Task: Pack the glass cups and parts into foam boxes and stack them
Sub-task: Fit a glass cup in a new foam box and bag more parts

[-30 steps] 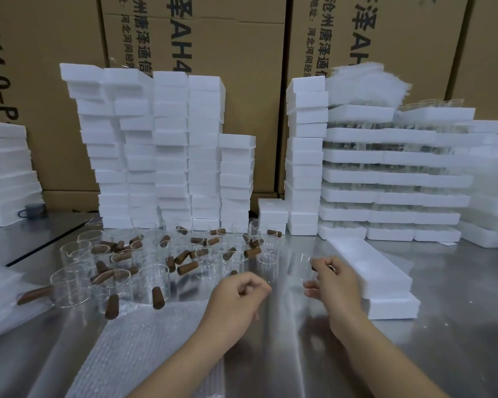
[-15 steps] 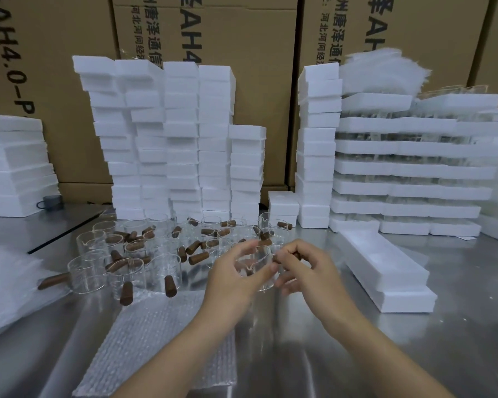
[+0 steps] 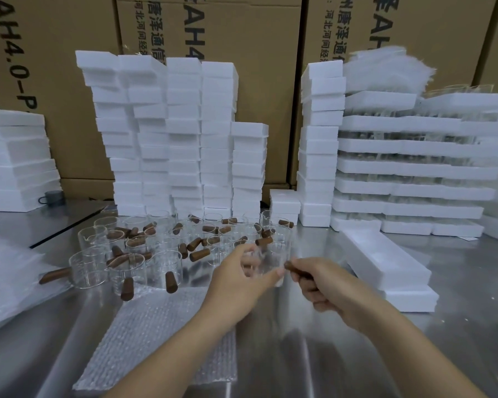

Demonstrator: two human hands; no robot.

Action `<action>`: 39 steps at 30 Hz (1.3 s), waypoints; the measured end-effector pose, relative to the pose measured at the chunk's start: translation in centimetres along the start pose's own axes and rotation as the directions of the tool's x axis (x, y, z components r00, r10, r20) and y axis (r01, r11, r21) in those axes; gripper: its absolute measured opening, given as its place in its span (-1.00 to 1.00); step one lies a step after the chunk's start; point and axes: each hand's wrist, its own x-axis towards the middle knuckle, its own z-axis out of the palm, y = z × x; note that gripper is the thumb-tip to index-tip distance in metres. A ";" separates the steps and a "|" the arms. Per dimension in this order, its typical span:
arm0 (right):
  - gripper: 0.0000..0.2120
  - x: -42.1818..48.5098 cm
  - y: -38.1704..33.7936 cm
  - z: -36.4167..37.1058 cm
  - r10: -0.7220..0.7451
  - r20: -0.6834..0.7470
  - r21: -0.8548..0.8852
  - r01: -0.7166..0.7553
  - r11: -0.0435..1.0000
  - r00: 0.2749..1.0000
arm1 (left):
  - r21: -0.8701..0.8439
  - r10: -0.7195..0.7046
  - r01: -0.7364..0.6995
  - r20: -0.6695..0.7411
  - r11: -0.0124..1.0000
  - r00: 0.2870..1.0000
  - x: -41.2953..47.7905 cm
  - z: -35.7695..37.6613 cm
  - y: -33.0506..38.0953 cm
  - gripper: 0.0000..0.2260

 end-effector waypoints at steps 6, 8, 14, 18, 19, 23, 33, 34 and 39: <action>-0.77 -1.2 -0.8 1.7 -0.530 -0.039 0.034 0.531 0.847 0.847 | -0.041 0.253 -0.269 -0.233 0.962 0.939 -0.3 -0.8 1.7 -0.32; -0.80 -1.1 -0.3 2.3 -0.560 0.007 0.015 0.560 0.829 0.829 | -0.062 0.274 -0.295 -0.230 0.953 0.934 -0.4 -0.9 1.7 -0.28; -0.74 -0.4 0.4 2.5 -0.594 -0.018 0.009 0.594 0.804 0.804 | -0.069 0.292 -0.313 -0.211 0.947 0.933 -0.3 -1.0 2.0 -0.31; -0.76 -0.4 0.4 2.7 -0.612 -0.006 0.011 0.612 0.790 0.790 | -0.026 0.305 -0.317 -0.212 0.948 0.929 -0.3 -1.3 2.0 -0.31; -0.77 -0.4 0.3 2.7 -0.617 -0.004 0.019 0.616 0.787 0.787 | -0.021 0.306 -0.317 -0.215 0.948 0.928 -0.3 -1.3 2.0 -0.32; -0.83 -0.8 0.1 2.7 -0.629 -0.039 0.021 0.630 0.776 0.776 | -0.020 0.313 -0.328 -0.247 0.944 0.917 0.0 -1.5 2.0 -0.36; -0.54 -2.0 -1.5 2.7 -0.501 -0.289 0.237 0.568 0.788 0.815 | 0.095 0.496 -0.492 -0.301 0.865 0.814 -1.2 -1.9 3.9 -0.33; -0.50 -1.9 -1.6 2.8 -0.441 -0.254 0.315 0.505 0.804 0.861 | 0.118 0.520 -0.510 -0.303 0.852 0.799 -1.3 -1.8 4.1 -0.33; -0.47 -1.2 -0.1 4.8 -0.355 -0.107 0.364 0.369 0.855 0.929 | 0.082 0.470 -0.470 -0.320 0.879 0.823 -1.2 -1.9 3.7 -0.36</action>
